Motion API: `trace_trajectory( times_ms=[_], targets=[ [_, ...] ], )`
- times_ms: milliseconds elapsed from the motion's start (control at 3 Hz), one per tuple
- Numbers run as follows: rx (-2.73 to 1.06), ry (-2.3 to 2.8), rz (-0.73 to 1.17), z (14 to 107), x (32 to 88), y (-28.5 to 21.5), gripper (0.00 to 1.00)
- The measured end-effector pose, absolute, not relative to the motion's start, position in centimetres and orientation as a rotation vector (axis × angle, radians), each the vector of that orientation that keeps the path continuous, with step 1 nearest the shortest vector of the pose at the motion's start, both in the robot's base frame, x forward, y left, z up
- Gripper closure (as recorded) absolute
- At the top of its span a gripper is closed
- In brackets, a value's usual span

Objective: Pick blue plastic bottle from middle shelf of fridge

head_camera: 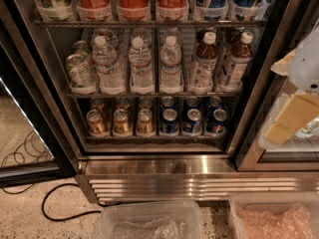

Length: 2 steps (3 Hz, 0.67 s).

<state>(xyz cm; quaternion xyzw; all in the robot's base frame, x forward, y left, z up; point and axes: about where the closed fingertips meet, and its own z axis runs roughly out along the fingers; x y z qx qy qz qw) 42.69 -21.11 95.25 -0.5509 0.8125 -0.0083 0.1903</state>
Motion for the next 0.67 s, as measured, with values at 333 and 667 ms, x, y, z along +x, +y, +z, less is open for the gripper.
trace_trajectory(
  times_ms=[333, 667],
  targets=[
    [-1.275, 2.375, 0.180, 88.8, 40.9, -21.7, 0.00],
    [-1.175, 2.350, 0.332, 83.6, 42.8, -20.8, 0.00]
  ],
)
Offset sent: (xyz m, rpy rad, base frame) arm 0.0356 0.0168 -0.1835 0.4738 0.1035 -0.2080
